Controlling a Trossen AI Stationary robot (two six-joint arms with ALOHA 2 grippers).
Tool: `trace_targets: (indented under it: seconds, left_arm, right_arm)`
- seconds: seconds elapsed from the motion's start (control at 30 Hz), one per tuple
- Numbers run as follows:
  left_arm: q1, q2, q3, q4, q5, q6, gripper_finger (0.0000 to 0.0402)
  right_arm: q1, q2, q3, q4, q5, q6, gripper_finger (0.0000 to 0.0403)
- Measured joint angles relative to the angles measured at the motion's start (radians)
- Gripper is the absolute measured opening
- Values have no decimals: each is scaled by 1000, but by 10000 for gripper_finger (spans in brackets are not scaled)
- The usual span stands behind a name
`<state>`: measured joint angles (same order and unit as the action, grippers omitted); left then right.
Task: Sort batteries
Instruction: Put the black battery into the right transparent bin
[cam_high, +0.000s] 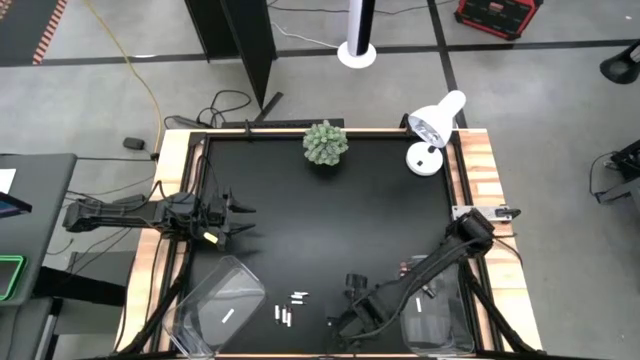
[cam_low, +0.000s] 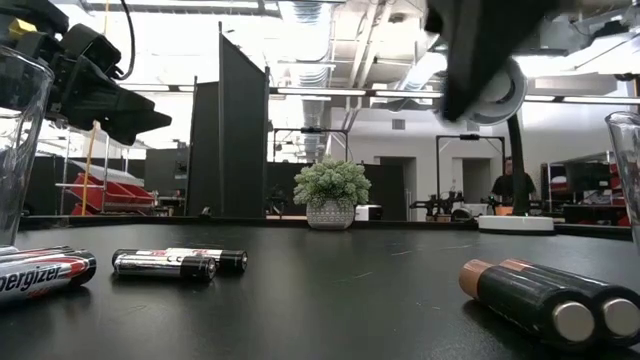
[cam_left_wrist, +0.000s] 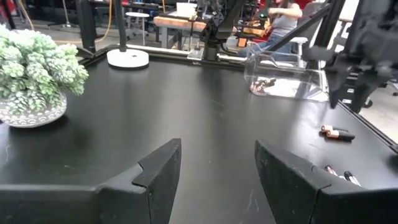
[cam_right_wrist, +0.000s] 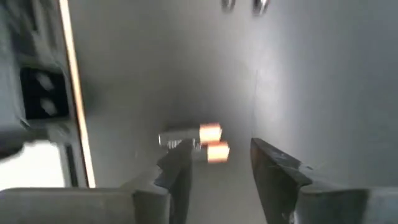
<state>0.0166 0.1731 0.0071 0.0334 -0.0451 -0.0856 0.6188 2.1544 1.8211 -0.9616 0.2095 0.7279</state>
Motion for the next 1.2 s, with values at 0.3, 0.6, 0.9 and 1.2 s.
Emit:
trace_targets:
  seconds: [0.3, 0.6, 0.9, 1.2]
  left_arm:
    - [0, 4, 0, 0, 3, -4, 200]
    - [0, 3, 0, 3, 4, -4, 200]
    - [0, 4, 0, 0, 5, -5, 200]
    - [0, 4, 0, 0, 4, -4, 200]
  right_arm:
    - [22, 41, 0, 0, -25, 83, 269]
    - [66, 82, -11, 34, -51, 80, 277]
    - [54, 97, -10, 30, -61, 230, 277]
    - [53, 106, -10, 30, -62, 404, 277]
